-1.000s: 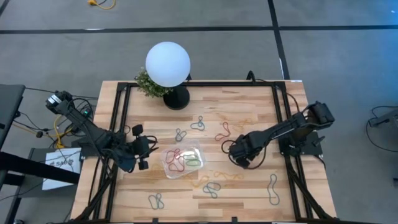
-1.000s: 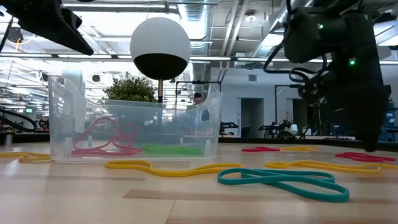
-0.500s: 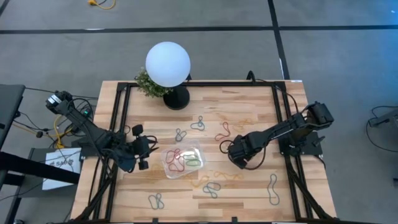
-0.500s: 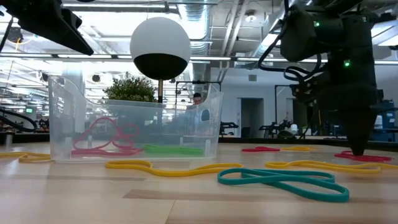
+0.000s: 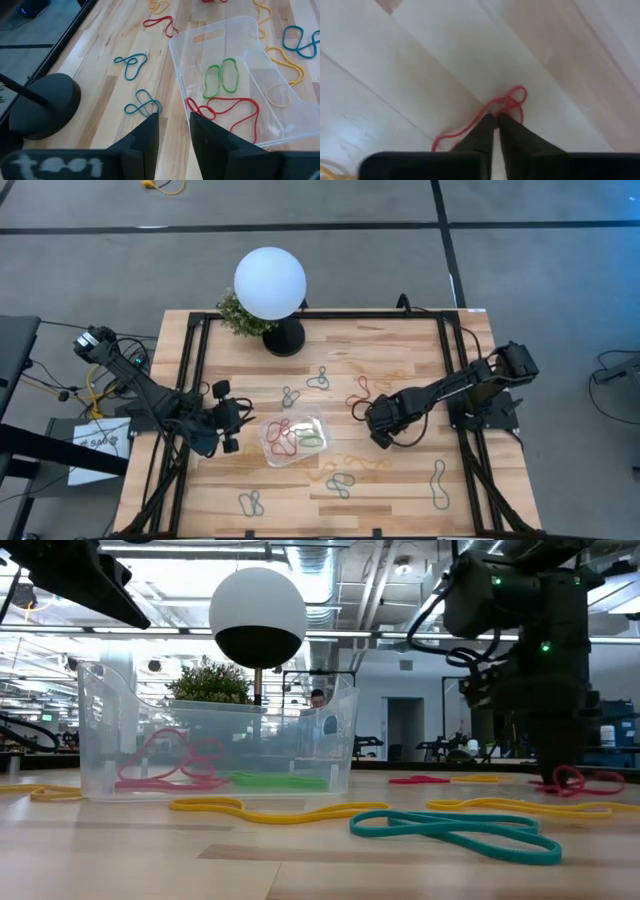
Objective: Pick and place items into bin
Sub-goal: Put the red rubber band into the transparent bin
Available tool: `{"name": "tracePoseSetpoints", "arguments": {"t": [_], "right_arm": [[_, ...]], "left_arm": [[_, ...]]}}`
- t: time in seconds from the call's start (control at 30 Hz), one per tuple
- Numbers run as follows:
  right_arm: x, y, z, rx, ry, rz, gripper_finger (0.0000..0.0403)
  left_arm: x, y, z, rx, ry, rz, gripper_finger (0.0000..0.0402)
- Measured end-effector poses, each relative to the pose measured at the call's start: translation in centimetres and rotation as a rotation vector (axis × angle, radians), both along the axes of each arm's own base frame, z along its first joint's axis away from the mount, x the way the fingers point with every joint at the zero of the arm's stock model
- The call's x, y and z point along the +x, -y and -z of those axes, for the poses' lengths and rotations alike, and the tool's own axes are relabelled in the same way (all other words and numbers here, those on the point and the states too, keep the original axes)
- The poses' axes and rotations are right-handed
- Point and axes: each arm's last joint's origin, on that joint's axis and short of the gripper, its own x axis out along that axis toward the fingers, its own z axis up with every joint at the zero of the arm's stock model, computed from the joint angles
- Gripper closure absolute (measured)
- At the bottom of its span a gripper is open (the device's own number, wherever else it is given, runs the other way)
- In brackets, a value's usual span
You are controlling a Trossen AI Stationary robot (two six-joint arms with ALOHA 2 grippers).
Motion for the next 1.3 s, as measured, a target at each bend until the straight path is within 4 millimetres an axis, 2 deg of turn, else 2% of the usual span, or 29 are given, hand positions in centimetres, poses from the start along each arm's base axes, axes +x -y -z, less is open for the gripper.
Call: {"name": "tracePoseSetpoints", "arguments": {"t": [0.1, 0.17, 0.53, 0.77, 0.83, 0.9, 1.0, 1.13, 1.3], "right_arm": [[0.5, -0.3, -0.5, -0.008, 0.008, -0.045, 0.0394], [1.6, -0.5, -1.3, -0.02, 0.056, -0.053, 0.0396], [7.2, -1.6, -9.7, -0.099, 0.375, -0.238, 0.0402], [11.1, -2.5, -16.3, -0.162, 0.81, -0.443, 0.0402], [11.9, -2.5, -17.6, -0.21, 0.944, -0.453, 0.0402], [13.1, -2.8, -17.9, -0.224, 1.05, -0.44, 0.0403], [15.0, -3.3, -15.7, -0.228, 1.071, -0.505, 0.0403], [17.6, -4.1, -12.2, -0.211, 0.976, -0.553, 0.0403], [20.4, -4.7, -9.5, -0.118, 0.861, -0.608, 0.0403]], "left_arm": [[0.0, 0.0, 0.0, -0.001, 0.0, 0.0, 0.0301], [0.0, 0.0, 0.0, -0.001, 0.0, -0.001, 0.0301], [0.0, 0.0, 0.0, -0.002, -0.002, 0.001, 0.0301], [0.0, 0.0, 0.0, 0.003, 0.001, -0.003, 0.0301], [0.0, -0.1, 0.0, 0.017, 0.012, -0.021, 0.0301], [-0.1, -0.2, 0.0, 0.033, 0.025, -0.049, 0.0301], [-0.1, -0.4, -0.2, 0.068, 0.077, -0.114, 0.0301], [-0.1, -0.6, -0.4, 0.134, 0.132, -0.177, 0.0301], [-0.1, -0.6, -0.4, 0.114, 0.131, -0.178, 0.0301]]}}
